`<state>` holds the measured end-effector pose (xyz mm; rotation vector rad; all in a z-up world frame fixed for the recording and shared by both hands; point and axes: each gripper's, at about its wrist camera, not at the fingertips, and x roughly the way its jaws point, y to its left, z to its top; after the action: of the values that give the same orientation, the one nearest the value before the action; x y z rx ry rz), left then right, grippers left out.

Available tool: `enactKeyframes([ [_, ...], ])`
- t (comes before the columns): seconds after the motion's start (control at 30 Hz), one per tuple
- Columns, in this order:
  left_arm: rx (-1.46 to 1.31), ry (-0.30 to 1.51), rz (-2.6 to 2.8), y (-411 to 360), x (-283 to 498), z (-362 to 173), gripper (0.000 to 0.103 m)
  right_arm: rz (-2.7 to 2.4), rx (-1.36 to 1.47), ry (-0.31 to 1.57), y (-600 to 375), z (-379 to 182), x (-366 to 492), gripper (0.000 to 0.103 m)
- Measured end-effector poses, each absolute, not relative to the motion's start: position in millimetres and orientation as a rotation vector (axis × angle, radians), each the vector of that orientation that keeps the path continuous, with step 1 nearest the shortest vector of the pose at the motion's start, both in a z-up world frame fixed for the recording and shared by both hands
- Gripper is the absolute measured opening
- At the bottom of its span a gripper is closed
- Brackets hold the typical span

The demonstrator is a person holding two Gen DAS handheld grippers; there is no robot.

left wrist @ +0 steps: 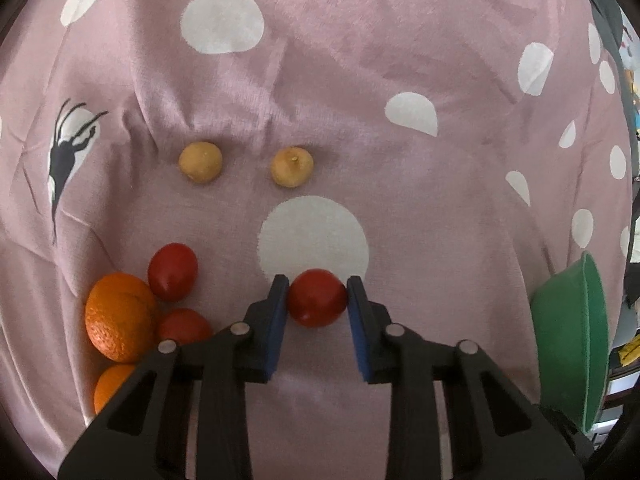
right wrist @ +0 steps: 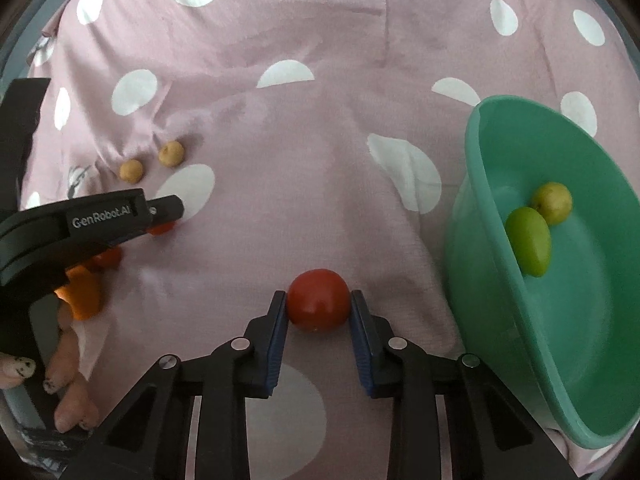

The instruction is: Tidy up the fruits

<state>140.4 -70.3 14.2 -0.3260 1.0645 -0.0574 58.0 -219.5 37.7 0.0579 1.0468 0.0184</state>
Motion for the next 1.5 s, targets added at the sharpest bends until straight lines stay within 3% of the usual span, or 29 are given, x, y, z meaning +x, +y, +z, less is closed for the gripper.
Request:
enactKeyframes([
  [1.5,-0.242,0.874,-0.111,-100,74,80,0.029,0.076,0.202,0.876,-237,85,34,0.031],
])
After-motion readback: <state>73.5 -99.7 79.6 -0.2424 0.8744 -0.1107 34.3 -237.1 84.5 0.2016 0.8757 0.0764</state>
